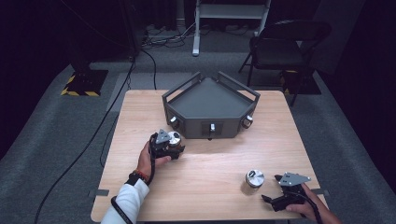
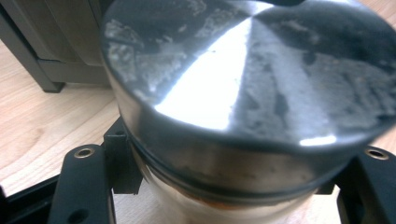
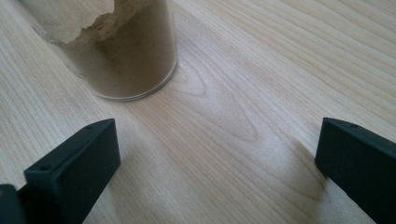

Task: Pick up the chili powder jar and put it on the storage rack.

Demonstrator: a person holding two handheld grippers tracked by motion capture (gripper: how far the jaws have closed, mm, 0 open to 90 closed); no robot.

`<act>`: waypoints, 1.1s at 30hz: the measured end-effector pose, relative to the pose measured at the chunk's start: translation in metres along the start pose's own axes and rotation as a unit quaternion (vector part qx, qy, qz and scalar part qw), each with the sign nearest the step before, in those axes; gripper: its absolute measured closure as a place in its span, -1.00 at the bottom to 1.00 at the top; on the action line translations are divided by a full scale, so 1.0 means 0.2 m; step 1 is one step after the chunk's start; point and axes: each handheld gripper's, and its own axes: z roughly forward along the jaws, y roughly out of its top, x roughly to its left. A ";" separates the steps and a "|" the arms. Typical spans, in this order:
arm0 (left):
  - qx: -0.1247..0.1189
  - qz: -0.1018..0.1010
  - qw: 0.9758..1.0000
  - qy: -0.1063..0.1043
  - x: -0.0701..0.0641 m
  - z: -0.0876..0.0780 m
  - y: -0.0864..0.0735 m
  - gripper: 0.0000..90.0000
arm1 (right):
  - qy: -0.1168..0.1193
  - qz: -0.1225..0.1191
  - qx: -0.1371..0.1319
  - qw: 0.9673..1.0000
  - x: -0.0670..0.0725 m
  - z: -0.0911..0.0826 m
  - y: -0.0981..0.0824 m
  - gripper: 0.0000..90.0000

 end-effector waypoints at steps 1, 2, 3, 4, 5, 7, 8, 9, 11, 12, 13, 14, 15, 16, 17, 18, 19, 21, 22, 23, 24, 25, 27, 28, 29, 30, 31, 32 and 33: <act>0.001 0.003 1.000 0.003 -0.01 0.00 0.00 -0.30 | 0.000 0.000 0.000 1.000 0.00 0.00 0.00 -1.00; -0.002 0.002 1.000 0.005 -0.01 0.00 0.00 -0.30 | 0.000 0.000 0.000 1.000 0.00 0.00 0.00 -1.00; -0.005 -0.003 1.000 0.007 -0.01 -0.01 0.00 -0.30 | 0.000 0.000 0.001 1.000 0.00 0.00 0.00 -1.00; -0.008 -0.004 1.000 0.005 0.00 -0.02 0.00 -0.30 | 0.000 0.000 0.001 1.000 0.00 0.00 0.00 -1.00; -0.011 -0.002 1.000 0.007 -0.01 -0.03 0.00 -0.30 | 0.000 0.000 0.002 1.000 0.00 0.00 0.00 -1.00; -0.016 -0.007 1.000 0.006 -0.01 -0.05 0.01 -0.30 | 0.000 0.000 0.001 1.000 0.00 0.00 0.00 -1.00; -0.020 -0.009 1.000 0.004 -0.01 -0.06 0.01 -0.30 | 0.000 0.000 0.001 1.000 0.00 0.00 0.00 -1.00; -0.019 -0.008 1.000 0.008 -0.01 -0.07 0.02 -0.30 | 0.000 0.000 0.000 1.000 0.00 0.00 0.00 -1.00; -0.021 -0.012 1.000 0.003 -0.01 -0.08 0.02 -0.30 | 0.000 -0.001 0.001 1.000 0.00 0.00 0.00 -1.00; -0.019 -0.010 1.000 0.004 -0.02 -0.09 0.03 -0.30 | 0.000 0.000 0.001 1.000 0.00 0.00 0.00 -1.00; -0.018 -0.009 1.000 0.003 -0.02 -0.09 0.04 -0.30 | 0.000 0.000 0.001 1.000 0.00 0.00 0.00 -1.00; -0.019 -0.010 1.000 0.000 -0.03 -0.10 0.04 -0.30 | -0.001 0.000 0.001 1.000 0.00 0.00 0.00 -1.00; -0.017 -0.007 1.000 0.000 -0.03 -0.10 0.06 -0.30 | -0.001 0.000 0.002 1.000 0.00 0.00 0.01 -1.00; -0.017 -0.007 1.000 0.000 -0.03 -0.10 0.06 -0.30 | -0.001 0.000 0.002 1.000 0.00 0.00 0.01 -1.00; -0.015 -0.002 1.000 -0.002 -0.05 -0.11 0.08 -0.30 | -0.001 0.000 0.002 1.000 0.00 0.00 0.01 -1.00; -0.015 -0.001 1.000 -0.001 -0.05 -0.11 0.08 -0.30 | -0.001 0.000 0.002 1.000 0.00 0.00 0.01 -1.00; -0.016 0.000 1.000 0.001 -0.06 -0.11 0.09 -0.30 | -0.001 0.000 0.002 1.000 0.00 0.00 0.01 -1.00; -0.018 0.003 1.000 0.001 -0.06 -0.12 0.10 -0.30 | -0.001 0.000 0.002 1.000 0.00 0.00 0.00 -1.00; -0.021 0.004 1.000 0.000 -0.07 -0.13 0.10 -0.30 | 0.000 0.000 0.002 1.000 0.00 0.00 0.01 -1.00; -0.024 0.004 1.000 -0.002 -0.07 -0.13 0.11 -0.30 | 0.000 0.000 0.002 1.000 0.00 0.00 0.01 -1.00; -0.026 0.006 1.000 -0.003 -0.07 -0.14 0.12 -0.30 | 0.000 0.000 0.001 1.000 0.00 0.00 0.00 -1.00; -0.031 0.005 1.000 -0.005 -0.07 -0.14 0.12 -0.30 | 0.000 0.000 0.001 1.000 0.00 0.00 0.00 -1.00; -0.039 0.003 0.999 -0.009 -0.06 -0.15 0.14 -0.30 | 0.000 0.000 0.002 1.000 0.00 0.00 0.01 -1.00; -0.043 0.004 0.999 -0.009 -0.07 -0.16 0.15 -0.30 | -0.001 0.000 0.002 1.000 0.00 0.00 0.01 -1.00; -0.047 0.002 0.999 -0.009 -0.07 -0.16 0.15 -0.30 | -0.001 0.000 0.002 1.000 0.00 0.00 0.01 -1.00; -0.048 0.001 0.999 -0.008 -0.07 -0.16 0.16 -0.30 | -0.001 0.000 0.002 1.000 0.00 0.00 0.01 -1.00; -0.050 0.001 0.999 -0.008 -0.07 -0.16 0.17 -0.30 | -0.001 0.000 0.002 1.000 0.00 0.00 0.01 -1.00; -0.051 -0.001 0.999 -0.009 -0.06 -0.16 0.18 -0.30 | -0.001 0.000 0.002 1.000 0.00 0.00 0.01 -1.00; -0.053 -0.001 0.999 -0.008 -0.06 -0.17 0.19 -0.30 | -0.001 0.000 0.002 1.000 0.00 0.00 0.01 -1.00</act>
